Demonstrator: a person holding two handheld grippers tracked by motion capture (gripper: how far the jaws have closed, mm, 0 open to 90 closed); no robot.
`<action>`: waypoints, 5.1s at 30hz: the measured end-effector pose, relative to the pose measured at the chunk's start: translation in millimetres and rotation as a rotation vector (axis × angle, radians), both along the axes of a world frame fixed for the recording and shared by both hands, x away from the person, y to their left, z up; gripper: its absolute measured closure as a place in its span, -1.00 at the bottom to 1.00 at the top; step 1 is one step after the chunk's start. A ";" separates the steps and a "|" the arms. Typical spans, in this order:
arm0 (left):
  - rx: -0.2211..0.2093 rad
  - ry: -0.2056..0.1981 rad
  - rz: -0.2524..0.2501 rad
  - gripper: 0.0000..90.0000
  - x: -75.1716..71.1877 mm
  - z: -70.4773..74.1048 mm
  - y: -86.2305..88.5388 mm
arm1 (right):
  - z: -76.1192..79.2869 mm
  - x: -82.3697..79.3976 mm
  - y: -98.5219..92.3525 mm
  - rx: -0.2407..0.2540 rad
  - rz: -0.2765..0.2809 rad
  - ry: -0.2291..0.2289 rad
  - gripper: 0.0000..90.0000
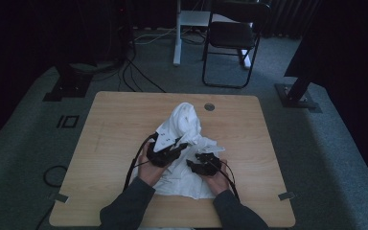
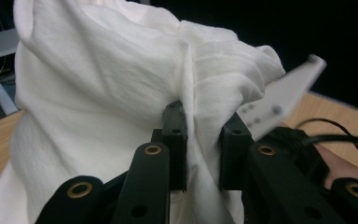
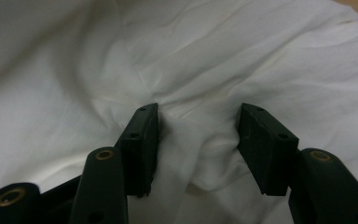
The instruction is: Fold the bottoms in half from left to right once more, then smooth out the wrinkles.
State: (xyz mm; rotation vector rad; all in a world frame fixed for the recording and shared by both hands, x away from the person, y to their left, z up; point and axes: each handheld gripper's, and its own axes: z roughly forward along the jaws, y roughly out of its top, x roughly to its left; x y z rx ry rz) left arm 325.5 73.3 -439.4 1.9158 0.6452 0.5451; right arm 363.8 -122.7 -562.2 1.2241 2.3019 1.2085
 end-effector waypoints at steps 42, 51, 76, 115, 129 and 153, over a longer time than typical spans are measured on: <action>0.018 0.265 0.040 0.17 31.6 -24.4 32.5 | 26.2 2.9 -67.8 -0.084 -0.128 -0.036 0.08; 0.050 0.281 0.126 0.07 18.4 -67.5 23.7 | 26.1 32.5 -46.0 -0.109 -0.103 -0.042 0.13; 0.114 0.198 0.289 0.04 40.6 -87.4 -4.7 | 94.6 56.6 -55.4 0.014 -0.109 -0.164 0.23; 0.090 0.209 0.347 0.06 37.5 -91.9 -4.7 | 42.5 -3.9 -74.5 -0.227 -0.193 -0.087 0.47; 0.091 0.201 0.462 0.08 56.8 -89.9 2.1 | 13.0 13.8 -56.5 -0.188 -0.106 -0.031 0.25; -0.114 0.076 0.457 -0.15 39.9 -21.5 81.8 | 50.0 11.2 -83.0 0.056 -0.176 -0.151 -0.09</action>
